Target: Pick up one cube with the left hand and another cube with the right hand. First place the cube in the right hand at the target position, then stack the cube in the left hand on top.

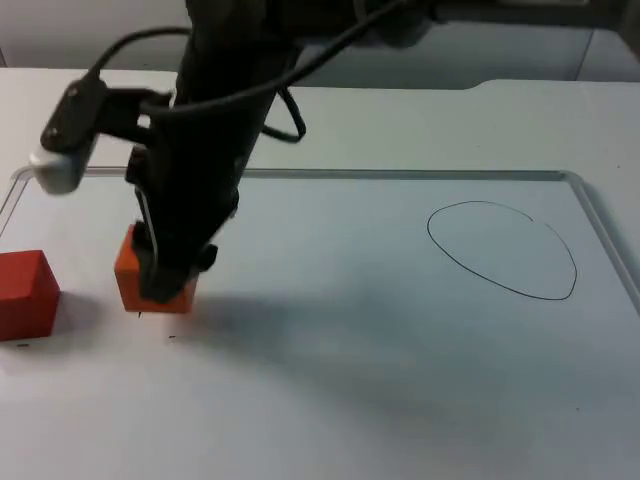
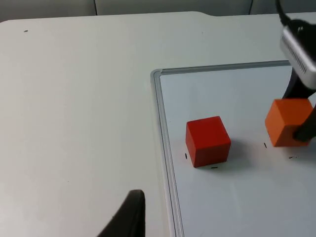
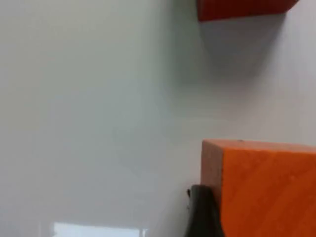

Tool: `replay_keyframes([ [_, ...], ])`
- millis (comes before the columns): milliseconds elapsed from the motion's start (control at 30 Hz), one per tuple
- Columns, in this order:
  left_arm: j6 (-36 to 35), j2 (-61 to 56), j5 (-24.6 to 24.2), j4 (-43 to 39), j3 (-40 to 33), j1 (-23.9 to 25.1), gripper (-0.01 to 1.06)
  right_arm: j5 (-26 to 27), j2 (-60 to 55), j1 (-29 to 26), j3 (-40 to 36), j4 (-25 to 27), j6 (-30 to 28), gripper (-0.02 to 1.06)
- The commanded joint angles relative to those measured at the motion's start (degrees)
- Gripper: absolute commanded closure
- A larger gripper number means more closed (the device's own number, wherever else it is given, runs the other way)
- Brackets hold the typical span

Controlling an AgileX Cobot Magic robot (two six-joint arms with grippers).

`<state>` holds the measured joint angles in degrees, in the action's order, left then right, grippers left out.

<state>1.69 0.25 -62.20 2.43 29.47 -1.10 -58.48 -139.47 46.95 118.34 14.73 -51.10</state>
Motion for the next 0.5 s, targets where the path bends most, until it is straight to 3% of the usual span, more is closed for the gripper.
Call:
replay_keyframes([
  [0, -0.13, -0.25, 0.49, 0.17, -0.17, 0.27, 0.00, -1.37, 6.93, 0.18, 1.37, 0.34, 1.02, 1.05],
  [200, -0.13, -0.25, 0.49, 0.17, -0.17, 0.27, 0.00, -1.03, 16.36, -0.79, 1.37, 0.34, 5.62, 1.05],
  [333, -0.13, -0.25, 0.49, 0.17, -0.17, 0.27, 0.00, 1.88, 27.30, -3.53, 1.37, -2.53, 18.89, 1.05],
  [367, -0.13, -0.25, 0.49, 0.17, -0.17, 0.27, 0.00, 1.88, 27.30, -3.53, 1.37, -2.53, 18.89, 1.05],
  [467, -0.13, -0.25, 0.49, 0.17, -0.17, 0.27, 0.00, 1.86, 35.62, -5.20, 0.26, -10.96, 28.92, 1.05],
])
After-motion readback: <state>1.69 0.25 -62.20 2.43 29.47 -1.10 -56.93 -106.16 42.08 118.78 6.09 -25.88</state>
